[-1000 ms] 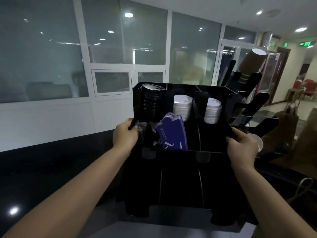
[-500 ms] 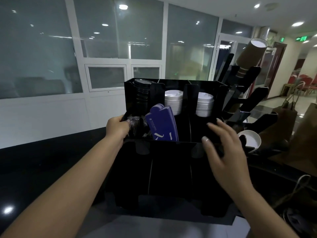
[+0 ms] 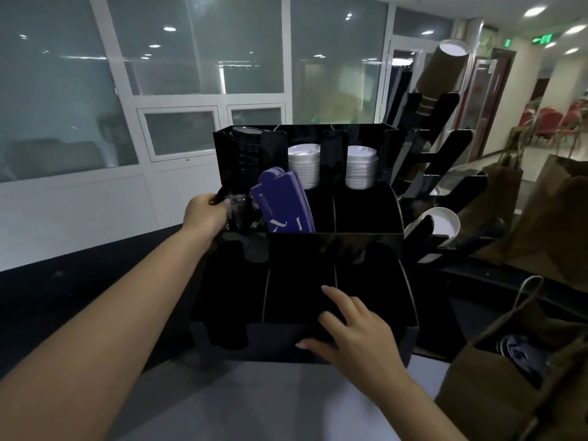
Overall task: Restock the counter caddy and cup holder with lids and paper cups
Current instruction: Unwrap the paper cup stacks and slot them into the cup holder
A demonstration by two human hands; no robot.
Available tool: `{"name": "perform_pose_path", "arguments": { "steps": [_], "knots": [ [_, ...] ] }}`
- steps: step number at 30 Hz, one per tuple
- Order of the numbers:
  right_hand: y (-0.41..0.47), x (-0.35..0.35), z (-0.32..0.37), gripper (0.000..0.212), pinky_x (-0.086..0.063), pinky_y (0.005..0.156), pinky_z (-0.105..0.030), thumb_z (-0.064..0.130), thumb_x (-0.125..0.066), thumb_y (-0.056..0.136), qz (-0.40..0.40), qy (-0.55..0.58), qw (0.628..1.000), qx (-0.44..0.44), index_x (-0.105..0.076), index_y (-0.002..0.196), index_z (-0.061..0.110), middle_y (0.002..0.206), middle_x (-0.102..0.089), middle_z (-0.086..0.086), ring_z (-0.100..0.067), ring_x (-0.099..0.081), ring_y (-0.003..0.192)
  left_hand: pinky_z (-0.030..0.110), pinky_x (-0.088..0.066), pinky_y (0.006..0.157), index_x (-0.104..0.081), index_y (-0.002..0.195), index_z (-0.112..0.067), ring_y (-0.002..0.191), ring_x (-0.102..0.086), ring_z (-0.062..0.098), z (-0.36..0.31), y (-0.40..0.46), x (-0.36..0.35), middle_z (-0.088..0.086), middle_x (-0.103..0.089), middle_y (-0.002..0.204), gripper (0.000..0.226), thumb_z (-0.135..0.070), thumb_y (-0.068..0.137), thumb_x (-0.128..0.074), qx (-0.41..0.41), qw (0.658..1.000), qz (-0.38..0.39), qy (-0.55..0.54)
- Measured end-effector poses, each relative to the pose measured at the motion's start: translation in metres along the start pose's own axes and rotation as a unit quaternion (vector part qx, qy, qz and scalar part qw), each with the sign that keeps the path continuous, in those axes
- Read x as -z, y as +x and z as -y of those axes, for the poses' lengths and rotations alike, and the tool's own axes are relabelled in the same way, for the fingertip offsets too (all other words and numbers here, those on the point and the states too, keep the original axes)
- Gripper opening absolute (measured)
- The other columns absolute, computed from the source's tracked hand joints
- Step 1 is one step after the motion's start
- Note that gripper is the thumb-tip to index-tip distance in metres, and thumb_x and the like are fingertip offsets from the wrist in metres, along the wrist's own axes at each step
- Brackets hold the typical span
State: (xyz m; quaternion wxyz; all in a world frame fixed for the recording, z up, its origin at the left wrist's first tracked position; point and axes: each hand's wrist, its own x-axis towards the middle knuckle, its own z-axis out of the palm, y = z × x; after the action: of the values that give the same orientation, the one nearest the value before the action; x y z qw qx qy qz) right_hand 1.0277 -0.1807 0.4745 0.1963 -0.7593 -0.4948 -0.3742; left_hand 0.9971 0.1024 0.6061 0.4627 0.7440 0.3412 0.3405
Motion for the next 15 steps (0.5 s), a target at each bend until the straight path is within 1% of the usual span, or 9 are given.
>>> {"name": "perform_pose_path", "arguments": {
  "steps": [1, 2, 3, 4, 6, 8, 10, 12, 15],
  "knots": [
    [0.001, 0.000, 0.001, 0.047, -0.048, 0.049, -0.025, 0.062, -0.056, 0.084, 0.000, -0.003, 1.000, -0.008, -0.061, 0.073, 0.016, 0.122, -0.064, -0.007, -0.021, -0.064, 0.078, 0.036, -0.045, 0.096, -0.055, 0.130, -0.008, 0.110, -0.058, 0.024, -0.001, -0.006, 0.003, 0.007, -0.060, 0.119, 0.042, -0.026, 0.092, -0.060, -0.015, 0.999, 0.001, 0.033],
    [0.003, -0.002, 0.001, 0.047, -0.048, 0.047, -0.025, 0.062, -0.057, 0.083, 0.002, -0.006, 1.000, -0.013, -0.060, 0.072, 0.016, 0.122, -0.064, -0.006, -0.020, -0.064, 0.078, 0.037, -0.039, 0.106, -0.042, 0.143, -0.010, 0.124, -0.050, 0.023, -0.001, -0.016, 0.005, 0.006, -0.051, 0.136, 0.057, -0.029, 0.092, -0.061, -0.037, 0.997, -0.007, 0.064],
    [0.004, -0.004, 0.000, 0.047, -0.047, 0.046, -0.025, 0.062, -0.057, 0.082, 0.004, -0.010, 1.000, -0.015, -0.060, 0.071, 0.017, 0.123, -0.064, -0.005, -0.020, -0.064, 0.077, 0.034, -0.032, 0.110, -0.032, 0.148, -0.011, 0.134, -0.042, 0.023, 0.001, -0.026, 0.006, 0.006, -0.042, 0.147, 0.065, -0.030, 0.093, -0.061, -0.067, 0.994, -0.019, 0.081],
    [0.006, -0.005, -0.003, 0.047, -0.047, 0.046, -0.025, 0.063, -0.056, 0.081, 0.007, -0.015, 1.000, -0.018, -0.060, 0.070, 0.017, 0.123, -0.064, -0.004, -0.020, -0.065, 0.077, 0.029, -0.027, 0.111, -0.028, 0.150, -0.012, 0.138, -0.035, 0.022, 0.004, -0.039, 0.007, 0.006, -0.036, 0.152, 0.068, -0.029, 0.093, -0.060, -0.098, 0.991, -0.031, 0.088],
    [0.011, -0.008, -0.010, 0.049, -0.046, 0.044, -0.025, 0.065, -0.055, 0.080, 0.009, -0.023, 0.999, -0.037, -0.059, 0.068, 0.017, 0.125, -0.063, -0.001, -0.019, -0.065, 0.074, 0.025, -0.023, 0.109, -0.025, 0.151, -0.014, 0.140, -0.032, 0.020, 0.016, -0.061, 0.006, 0.005, -0.033, 0.153, 0.071, -0.025, 0.092, -0.062, -0.147, 0.985, -0.033, 0.086],
    [0.017, -0.012, -0.017, 0.052, -0.044, 0.041, -0.024, 0.067, -0.050, 0.078, 0.012, -0.028, 0.997, -0.069, -0.058, 0.066, 0.018, 0.128, -0.062, 0.004, -0.017, -0.065, 0.073, 0.031, -0.027, 0.113, -0.023, 0.152, -0.019, 0.140, -0.033, 0.019, 0.032, -0.072, 0.003, 0.003, -0.032, 0.154, 0.077, -0.028, 0.089, -0.066, -0.159, 0.984, 0.001, 0.084],
    [0.023, -0.017, -0.023, 0.053, -0.041, 0.037, -0.022, 0.069, -0.047, 0.077, 0.020, -0.030, 0.995, -0.093, -0.057, 0.067, 0.018, 0.131, -0.060, 0.007, -0.015, -0.067, 0.072, 0.037, -0.027, 0.116, -0.018, 0.154, -0.023, 0.143, -0.027, 0.018, 0.047, -0.082, -0.001, 0.001, -0.026, 0.157, 0.085, -0.039, 0.087, -0.067, -0.145, 0.982, 0.058, 0.101],
    [0.027, -0.024, -0.028, 0.052, -0.038, 0.036, -0.022, 0.069, -0.048, 0.076, 0.030, -0.033, 0.994, -0.098, -0.057, 0.067, 0.018, 0.132, -0.060, 0.007, -0.015, -0.067, 0.070, 0.037, -0.021, 0.119, -0.010, 0.155, -0.021, 0.147, -0.015, 0.015, 0.058, -0.089, -0.007, -0.001, -0.016, 0.161, 0.095, -0.051, 0.083, -0.066, -0.140, 0.976, 0.108, 0.125],
    [0.035, -0.033, -0.037, 0.049, -0.038, 0.036, -0.023, 0.065, -0.059, 0.073, 0.047, -0.040, 0.993, -0.101, -0.056, 0.068, 0.017, 0.135, -0.058, 0.006, -0.016, -0.066, 0.068, 0.037, -0.008, 0.121, -0.006, 0.155, -0.021, 0.148, 0.007, 0.011, 0.068, -0.089, -0.016, -0.004, 0.000, 0.163, 0.103, -0.066, 0.078, -0.058, -0.165, 0.956, 0.140, 0.200]
  ]
}}
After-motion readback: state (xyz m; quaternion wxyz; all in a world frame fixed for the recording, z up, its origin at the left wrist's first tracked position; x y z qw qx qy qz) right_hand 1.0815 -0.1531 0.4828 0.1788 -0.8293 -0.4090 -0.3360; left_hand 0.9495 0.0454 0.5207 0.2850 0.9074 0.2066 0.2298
